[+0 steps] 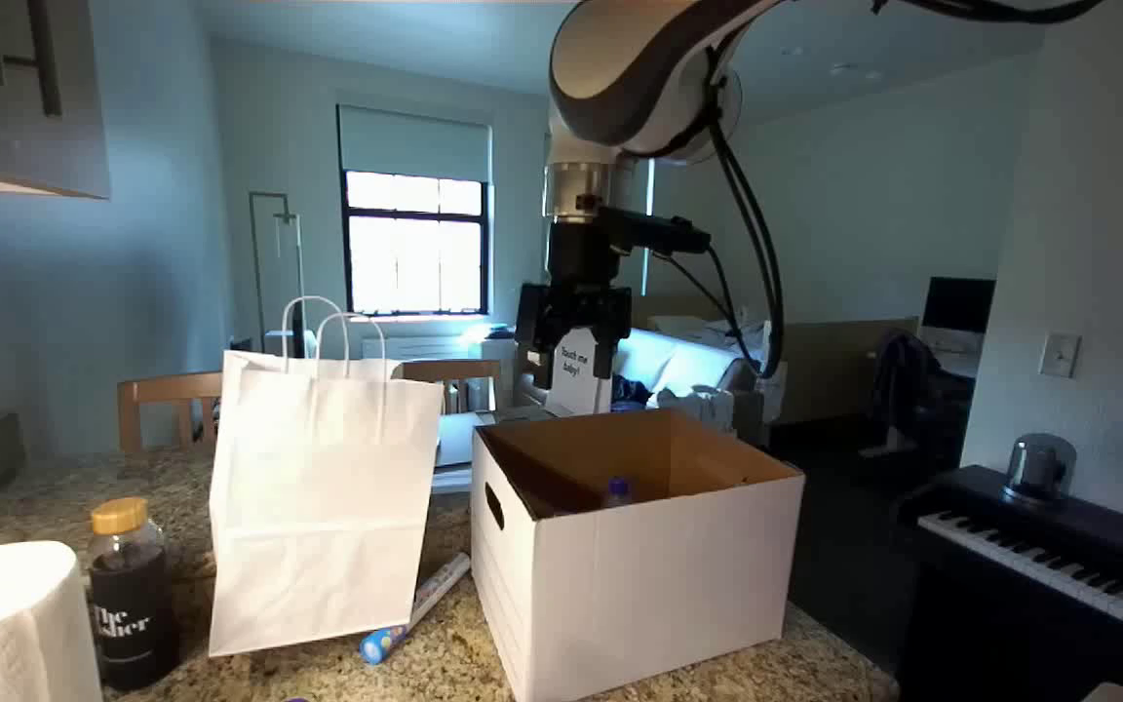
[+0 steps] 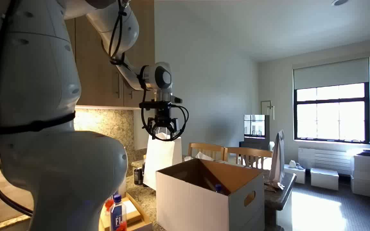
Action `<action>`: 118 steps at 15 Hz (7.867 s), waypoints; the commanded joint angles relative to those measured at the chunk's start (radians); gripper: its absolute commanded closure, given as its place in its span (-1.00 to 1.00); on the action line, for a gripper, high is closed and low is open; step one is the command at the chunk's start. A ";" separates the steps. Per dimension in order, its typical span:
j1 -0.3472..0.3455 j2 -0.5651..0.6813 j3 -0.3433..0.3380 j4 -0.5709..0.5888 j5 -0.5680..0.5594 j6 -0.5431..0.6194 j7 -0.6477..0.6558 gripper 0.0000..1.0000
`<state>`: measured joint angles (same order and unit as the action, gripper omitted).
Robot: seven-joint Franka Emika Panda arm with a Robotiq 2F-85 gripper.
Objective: Put two water bottles in the white storage box.
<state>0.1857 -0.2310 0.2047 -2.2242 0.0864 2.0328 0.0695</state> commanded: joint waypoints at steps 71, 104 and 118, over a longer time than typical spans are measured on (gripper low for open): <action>0.225 0.287 0.193 -0.336 0.170 0.476 0.176 -0.21; -0.006 0.049 -0.065 0.461 -0.071 -0.443 -0.148 0.72; -0.175 0.505 -0.210 0.954 -0.166 -0.537 -0.219 0.71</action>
<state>0.0384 0.1610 0.0046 -1.3955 -0.0549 1.5849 -0.0827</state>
